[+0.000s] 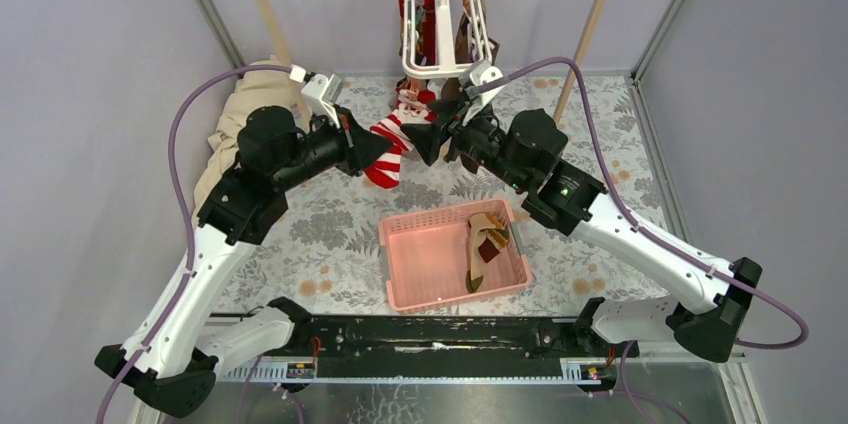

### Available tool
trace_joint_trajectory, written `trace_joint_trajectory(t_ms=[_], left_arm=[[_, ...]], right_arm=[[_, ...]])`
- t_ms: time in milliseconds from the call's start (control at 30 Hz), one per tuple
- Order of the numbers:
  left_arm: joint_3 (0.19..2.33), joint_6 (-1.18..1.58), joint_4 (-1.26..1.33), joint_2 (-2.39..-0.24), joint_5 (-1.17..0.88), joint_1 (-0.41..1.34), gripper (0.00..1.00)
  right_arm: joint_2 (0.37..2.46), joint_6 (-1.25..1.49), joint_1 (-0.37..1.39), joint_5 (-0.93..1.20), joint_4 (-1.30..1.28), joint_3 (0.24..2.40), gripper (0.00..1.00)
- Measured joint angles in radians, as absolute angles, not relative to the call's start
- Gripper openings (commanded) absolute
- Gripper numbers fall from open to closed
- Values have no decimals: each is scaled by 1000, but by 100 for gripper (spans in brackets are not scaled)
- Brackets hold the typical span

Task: Remove the socks clipped to the hanger
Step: Remove the sock from the hanger.

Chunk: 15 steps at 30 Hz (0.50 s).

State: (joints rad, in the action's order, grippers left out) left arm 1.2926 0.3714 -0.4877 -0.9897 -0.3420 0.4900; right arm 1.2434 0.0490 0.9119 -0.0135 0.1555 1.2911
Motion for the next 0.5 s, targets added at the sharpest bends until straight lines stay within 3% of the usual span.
trace_joint_trajectory(t_ms=[500], left_arm=[[1289, 413, -566, -964, -315, 475, 3]], right_arm=[[1258, -80, 916, -112, 254, 1291, 69]])
